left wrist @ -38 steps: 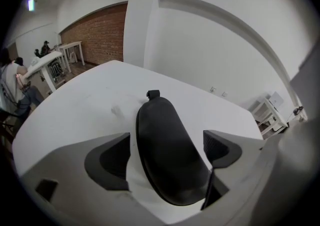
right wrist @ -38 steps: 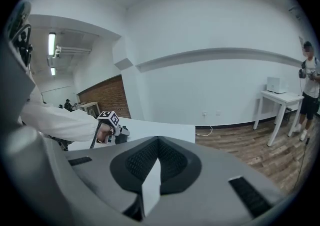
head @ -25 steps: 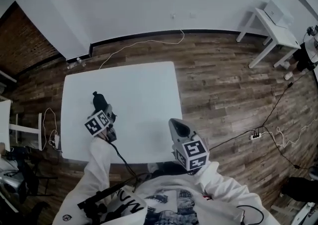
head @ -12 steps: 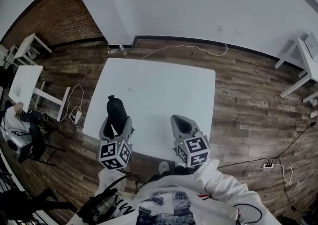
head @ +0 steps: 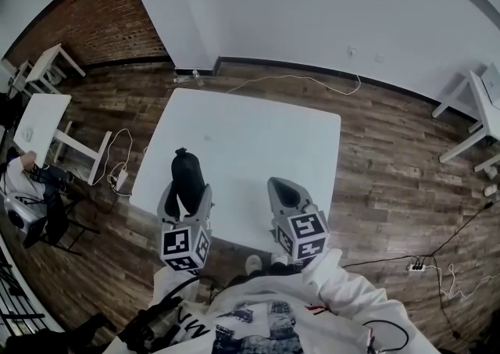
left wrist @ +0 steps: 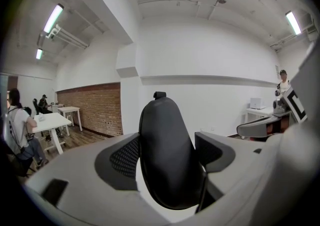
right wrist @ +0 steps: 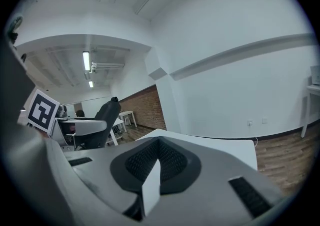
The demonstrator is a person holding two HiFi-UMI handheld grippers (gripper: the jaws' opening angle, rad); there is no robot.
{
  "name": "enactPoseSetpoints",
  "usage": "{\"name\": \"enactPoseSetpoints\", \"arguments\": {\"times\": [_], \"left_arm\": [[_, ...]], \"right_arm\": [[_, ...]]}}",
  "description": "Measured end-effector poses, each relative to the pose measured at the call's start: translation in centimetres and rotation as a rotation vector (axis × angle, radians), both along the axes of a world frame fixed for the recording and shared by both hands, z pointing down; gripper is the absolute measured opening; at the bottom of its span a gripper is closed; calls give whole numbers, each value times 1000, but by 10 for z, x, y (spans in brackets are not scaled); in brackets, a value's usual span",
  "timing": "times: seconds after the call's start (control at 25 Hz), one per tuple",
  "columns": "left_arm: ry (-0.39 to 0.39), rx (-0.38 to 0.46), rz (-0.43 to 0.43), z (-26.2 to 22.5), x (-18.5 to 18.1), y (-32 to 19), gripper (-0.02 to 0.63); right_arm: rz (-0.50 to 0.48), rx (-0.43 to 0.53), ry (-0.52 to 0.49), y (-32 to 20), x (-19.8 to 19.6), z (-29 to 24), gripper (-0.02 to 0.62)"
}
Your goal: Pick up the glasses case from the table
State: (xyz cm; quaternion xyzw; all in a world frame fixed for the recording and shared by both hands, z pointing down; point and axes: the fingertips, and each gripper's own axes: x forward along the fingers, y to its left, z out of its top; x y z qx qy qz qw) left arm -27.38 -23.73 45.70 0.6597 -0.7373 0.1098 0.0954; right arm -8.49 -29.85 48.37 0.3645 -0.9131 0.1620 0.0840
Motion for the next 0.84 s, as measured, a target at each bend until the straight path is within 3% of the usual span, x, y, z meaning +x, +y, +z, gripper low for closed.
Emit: {"name": "enactPoseSetpoints", "arguments": {"times": [0.84], "left_arm": [[6, -5, -8, -4, -23, -13, 359]], "right_arm": [[-10, -7, 10, 7, -9, 2, 0]]}}
